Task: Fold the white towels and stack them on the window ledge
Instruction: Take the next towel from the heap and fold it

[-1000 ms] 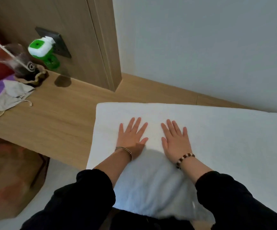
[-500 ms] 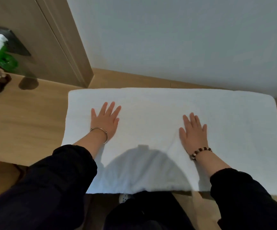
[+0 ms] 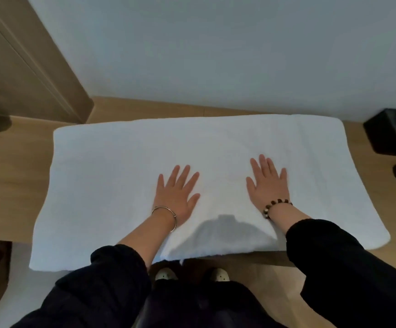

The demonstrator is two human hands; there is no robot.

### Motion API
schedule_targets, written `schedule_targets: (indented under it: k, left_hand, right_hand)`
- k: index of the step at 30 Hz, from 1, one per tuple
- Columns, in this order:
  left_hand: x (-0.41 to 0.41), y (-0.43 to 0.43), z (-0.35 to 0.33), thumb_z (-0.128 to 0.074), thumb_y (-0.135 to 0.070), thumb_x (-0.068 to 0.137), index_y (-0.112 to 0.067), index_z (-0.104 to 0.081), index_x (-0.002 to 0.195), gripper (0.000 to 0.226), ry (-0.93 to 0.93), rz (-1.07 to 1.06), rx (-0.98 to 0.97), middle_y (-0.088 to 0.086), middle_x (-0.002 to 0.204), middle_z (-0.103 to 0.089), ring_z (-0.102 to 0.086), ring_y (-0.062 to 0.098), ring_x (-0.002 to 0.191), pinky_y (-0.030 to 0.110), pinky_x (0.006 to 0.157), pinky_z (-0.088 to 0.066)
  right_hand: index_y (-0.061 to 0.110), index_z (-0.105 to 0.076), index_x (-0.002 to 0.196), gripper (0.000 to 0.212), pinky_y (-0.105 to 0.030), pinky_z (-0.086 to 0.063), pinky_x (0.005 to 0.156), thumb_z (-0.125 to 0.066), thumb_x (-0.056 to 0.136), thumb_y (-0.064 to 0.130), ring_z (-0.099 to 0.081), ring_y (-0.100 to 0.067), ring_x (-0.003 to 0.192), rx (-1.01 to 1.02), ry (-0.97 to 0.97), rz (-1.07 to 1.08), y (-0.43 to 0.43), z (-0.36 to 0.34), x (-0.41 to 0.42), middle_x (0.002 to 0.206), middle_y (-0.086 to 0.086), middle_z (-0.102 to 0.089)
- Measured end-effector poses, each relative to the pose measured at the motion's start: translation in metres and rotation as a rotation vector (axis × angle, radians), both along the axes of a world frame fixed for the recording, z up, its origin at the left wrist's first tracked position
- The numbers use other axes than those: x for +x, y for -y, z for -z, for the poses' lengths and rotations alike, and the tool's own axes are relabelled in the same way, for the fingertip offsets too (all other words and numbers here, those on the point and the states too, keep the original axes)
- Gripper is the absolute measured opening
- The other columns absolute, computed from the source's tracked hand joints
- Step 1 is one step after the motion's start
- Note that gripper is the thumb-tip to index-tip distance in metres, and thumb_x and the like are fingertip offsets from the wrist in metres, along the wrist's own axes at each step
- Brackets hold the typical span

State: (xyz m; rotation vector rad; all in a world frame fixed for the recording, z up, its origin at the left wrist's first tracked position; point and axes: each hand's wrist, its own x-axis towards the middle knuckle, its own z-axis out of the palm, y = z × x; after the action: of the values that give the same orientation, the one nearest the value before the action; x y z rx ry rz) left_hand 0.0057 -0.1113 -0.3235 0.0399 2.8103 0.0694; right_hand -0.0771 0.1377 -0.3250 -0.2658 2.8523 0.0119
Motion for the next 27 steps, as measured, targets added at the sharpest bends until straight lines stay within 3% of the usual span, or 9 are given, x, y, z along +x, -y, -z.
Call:
schedule_targets:
  k: [7, 11, 13, 16, 18, 23, 27]
  left_hand:
    - [0.001, -0.003, 0.000, -0.011, -0.047, 0.099, -0.034, 0.011, 0.149, 0.056, -0.033, -0.039, 0.002, -0.009, 0.158, 0.017, 0.017, 0.016, 0.145, 0.048, 0.116, 0.004]
    - [-0.004, -0.031, -0.007, -0.016, -0.039, 0.100, -0.025, -0.002, 0.152, 0.056, -0.007, -0.223, -0.007, -0.004, 0.160, 0.007, 0.009, 0.018, 0.146, 0.054, 0.115, 0.001]
    - [-0.012, -0.058, -0.015, -0.018, -0.040, 0.100, -0.021, -0.003, 0.152, 0.057, -0.045, -0.282, 0.023, 0.000, 0.160, 0.004, 0.007, 0.020, 0.147, 0.054, 0.115, 0.000]
    - [-0.012, -0.101, -0.012, -0.017, -0.044, 0.100, -0.027, 0.006, 0.151, 0.059, -0.089, -0.017, 0.068, -0.001, 0.159, 0.012, 0.014, 0.021, 0.146, 0.051, 0.115, 0.003]
    - [-0.007, -0.115, -0.005, -0.013, -0.047, 0.099, -0.031, 0.011, 0.150, 0.058, -0.057, 0.175, 0.043, -0.005, 0.158, 0.018, 0.019, 0.019, 0.144, 0.049, 0.115, 0.007]
    - [-0.006, -0.114, 0.002, -0.012, -0.049, 0.098, -0.035, 0.014, 0.148, 0.058, -0.055, 0.188, 0.018, -0.008, 0.156, 0.021, 0.021, 0.017, 0.144, 0.048, 0.115, 0.008]
    - [-0.006, -0.116, 0.003, -0.012, -0.050, 0.098, -0.035, 0.014, 0.149, 0.059, -0.058, 0.187, 0.029, -0.009, 0.156, 0.021, 0.021, 0.016, 0.144, 0.049, 0.115, 0.008]
  right_hand:
    - [0.025, 0.004, 0.153, 0.058, -0.042, 0.001, 0.119, -0.013, 0.100, 0.043, 0.008, -0.016, 0.147, 0.018, -0.007, 0.162, -0.087, -0.004, -0.015, 0.159, 0.002, 0.011]
    - [0.019, 0.005, 0.153, 0.057, -0.047, 0.002, 0.118, -0.012, 0.101, 0.038, 0.009, -0.020, 0.147, 0.014, 0.013, 0.252, -0.073, -0.007, -0.015, 0.159, -0.004, 0.012]
    - [0.018, 0.003, 0.153, 0.057, -0.048, 0.003, 0.117, -0.012, 0.102, 0.039, 0.009, -0.022, 0.147, -0.029, 0.017, 0.174, -0.050, -0.007, -0.007, 0.159, -0.004, 0.012]
    - [0.025, 0.000, 0.152, 0.055, -0.044, 0.004, 0.116, -0.015, 0.102, 0.039, 0.009, -0.018, 0.147, -0.068, 0.007, -0.118, -0.036, -0.003, 0.012, 0.160, 0.000, 0.010]
    - [0.028, 0.000, 0.152, 0.054, -0.042, 0.004, 0.117, -0.016, 0.102, 0.040, 0.009, -0.016, 0.147, -0.070, 0.013, -0.171, -0.057, 0.000, 0.009, 0.160, 0.003, 0.009]
    - [0.027, 0.003, 0.152, 0.055, -0.046, 0.001, 0.117, -0.013, 0.101, 0.042, 0.006, -0.016, 0.147, 0.021, -0.026, 0.138, -0.138, -0.001, -0.016, 0.160, 0.002, 0.009]
    - [0.021, 0.001, 0.153, 0.058, -0.047, -0.001, 0.118, -0.014, 0.101, 0.042, 0.004, -0.019, 0.147, -0.023, -0.012, 0.428, -0.162, -0.004, -0.025, 0.160, -0.001, 0.008]
